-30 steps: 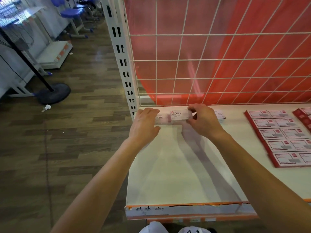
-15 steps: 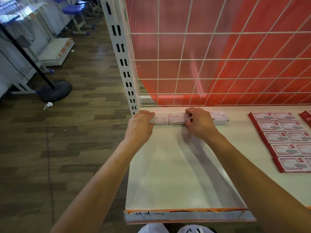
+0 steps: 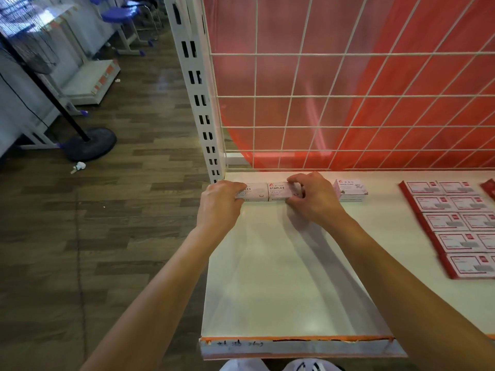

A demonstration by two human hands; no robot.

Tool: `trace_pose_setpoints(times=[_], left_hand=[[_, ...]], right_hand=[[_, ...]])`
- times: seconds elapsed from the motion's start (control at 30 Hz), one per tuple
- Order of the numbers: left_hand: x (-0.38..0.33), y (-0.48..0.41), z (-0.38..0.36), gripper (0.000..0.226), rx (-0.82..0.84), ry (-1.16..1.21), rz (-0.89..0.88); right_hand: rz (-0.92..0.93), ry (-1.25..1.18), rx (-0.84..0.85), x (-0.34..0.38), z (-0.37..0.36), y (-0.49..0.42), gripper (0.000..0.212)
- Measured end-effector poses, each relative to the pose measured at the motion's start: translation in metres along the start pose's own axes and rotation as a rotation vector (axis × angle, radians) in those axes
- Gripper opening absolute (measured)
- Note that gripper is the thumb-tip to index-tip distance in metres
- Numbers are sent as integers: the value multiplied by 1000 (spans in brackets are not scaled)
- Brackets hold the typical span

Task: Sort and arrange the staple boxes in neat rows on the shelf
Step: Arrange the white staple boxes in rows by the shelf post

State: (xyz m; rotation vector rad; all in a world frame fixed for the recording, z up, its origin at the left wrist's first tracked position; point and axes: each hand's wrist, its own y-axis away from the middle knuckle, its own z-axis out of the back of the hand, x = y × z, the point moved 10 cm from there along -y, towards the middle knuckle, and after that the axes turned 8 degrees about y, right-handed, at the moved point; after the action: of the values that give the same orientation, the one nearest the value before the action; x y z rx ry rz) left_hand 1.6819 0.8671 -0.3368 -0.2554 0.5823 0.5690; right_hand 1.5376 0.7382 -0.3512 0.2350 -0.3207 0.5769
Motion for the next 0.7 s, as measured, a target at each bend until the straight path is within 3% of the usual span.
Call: trace_pose_setpoints(times=[0.37,0.7], left_hand=[[-3,0,-1,34,-13,-6,14],[-1,12,1,49,-11,43,102]], right_hand=[[-25,-4,-82,-3,5,14,45],[-37,-161,-140,-10,2,26,52]])
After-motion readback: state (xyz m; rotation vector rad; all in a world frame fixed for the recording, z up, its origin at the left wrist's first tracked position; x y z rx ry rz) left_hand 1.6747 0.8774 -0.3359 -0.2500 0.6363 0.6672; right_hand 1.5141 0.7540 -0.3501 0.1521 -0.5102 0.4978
